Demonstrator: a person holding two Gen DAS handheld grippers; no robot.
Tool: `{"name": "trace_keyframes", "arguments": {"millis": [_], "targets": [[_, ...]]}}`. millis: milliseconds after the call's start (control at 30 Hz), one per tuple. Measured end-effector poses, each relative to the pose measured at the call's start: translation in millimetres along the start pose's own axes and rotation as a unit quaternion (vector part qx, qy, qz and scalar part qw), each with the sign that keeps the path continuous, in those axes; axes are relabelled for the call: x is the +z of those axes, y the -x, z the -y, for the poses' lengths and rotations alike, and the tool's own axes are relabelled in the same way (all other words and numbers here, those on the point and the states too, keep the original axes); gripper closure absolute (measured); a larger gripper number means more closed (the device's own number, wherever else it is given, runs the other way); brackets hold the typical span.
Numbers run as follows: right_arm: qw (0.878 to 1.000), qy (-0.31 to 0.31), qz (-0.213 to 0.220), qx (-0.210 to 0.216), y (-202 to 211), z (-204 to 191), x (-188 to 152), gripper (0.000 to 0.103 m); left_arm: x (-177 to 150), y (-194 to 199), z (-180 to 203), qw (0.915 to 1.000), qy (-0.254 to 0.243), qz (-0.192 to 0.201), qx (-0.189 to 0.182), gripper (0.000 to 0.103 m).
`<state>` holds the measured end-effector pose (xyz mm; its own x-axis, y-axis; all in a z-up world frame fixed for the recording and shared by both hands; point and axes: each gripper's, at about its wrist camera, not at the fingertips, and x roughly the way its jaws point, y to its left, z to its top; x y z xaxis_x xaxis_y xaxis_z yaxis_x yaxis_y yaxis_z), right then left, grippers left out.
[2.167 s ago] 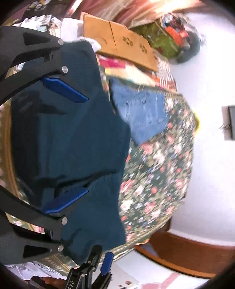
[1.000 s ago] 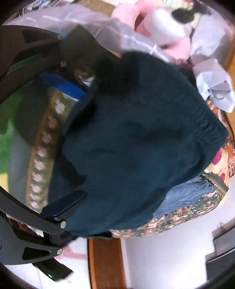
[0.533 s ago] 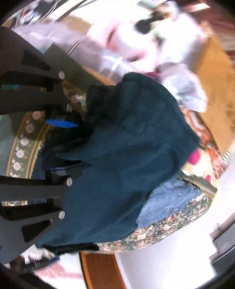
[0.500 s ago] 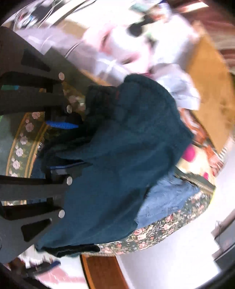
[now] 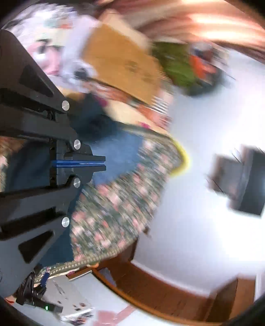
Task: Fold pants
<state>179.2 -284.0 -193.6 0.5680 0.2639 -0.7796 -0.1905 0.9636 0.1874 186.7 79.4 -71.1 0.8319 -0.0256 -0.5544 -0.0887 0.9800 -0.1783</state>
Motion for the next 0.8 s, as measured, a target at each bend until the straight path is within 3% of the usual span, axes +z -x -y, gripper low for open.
{"name": "trace_keyframes", "arguments": {"millis": [67,133,233,333,367,400,467,633,800], "targets": [[1.0,-0.026,-0.008,0.001,-4.5,16.9,-7.2,0.032,17.5,9.2,34.3,0.9989,-0.035,0.024,-0.019,0.103],[0.999,-0.052,-0.015,0.007,-7.8,30.2,-15.9,0.032,24.2,8.4,51.8,0.9985,-0.038,0.017,-0.036,0.102],[0.998,-0.061,-0.01,0.017,-4.0,35.2,-22.5,0.032,17.4,-11.4,57.0,0.999,-0.032,-0.017,-0.024,0.101],[0.998,-0.054,-0.007,0.024,-1.2,35.7,-22.6,0.032,-5.1,-39.9,40.0,0.9964,-0.013,-0.083,-0.012,0.09],[0.998,-0.052,-0.007,0.026,-1.7,36.1,-21.9,0.032,-14.6,-46.9,30.4,0.9942,-0.004,-0.108,-0.005,0.074],[0.998,-0.048,-0.008,0.027,-1.7,35.3,-22.3,0.032,-21.1,-52.8,22.3,0.9927,0.002,-0.12,0.001,0.051],[0.999,-0.041,-0.009,0.027,-4.3,31.8,-20.3,0.032,-33.9,-69.0,5.8,0.9899,0.018,-0.139,0.02,0.027],[0.999,-0.039,-0.011,0.025,-13.5,23.6,-20.4,0.031,-57.6,-115.0,-11.5,0.9801,0.013,-0.193,0.046,0.026],[0.999,-0.035,-0.017,0.019,-18.1,17.2,-19.1,0.031,-74.5,-179.6,-5.7,0.9705,-0.001,-0.238,0.039,0.026]]}}
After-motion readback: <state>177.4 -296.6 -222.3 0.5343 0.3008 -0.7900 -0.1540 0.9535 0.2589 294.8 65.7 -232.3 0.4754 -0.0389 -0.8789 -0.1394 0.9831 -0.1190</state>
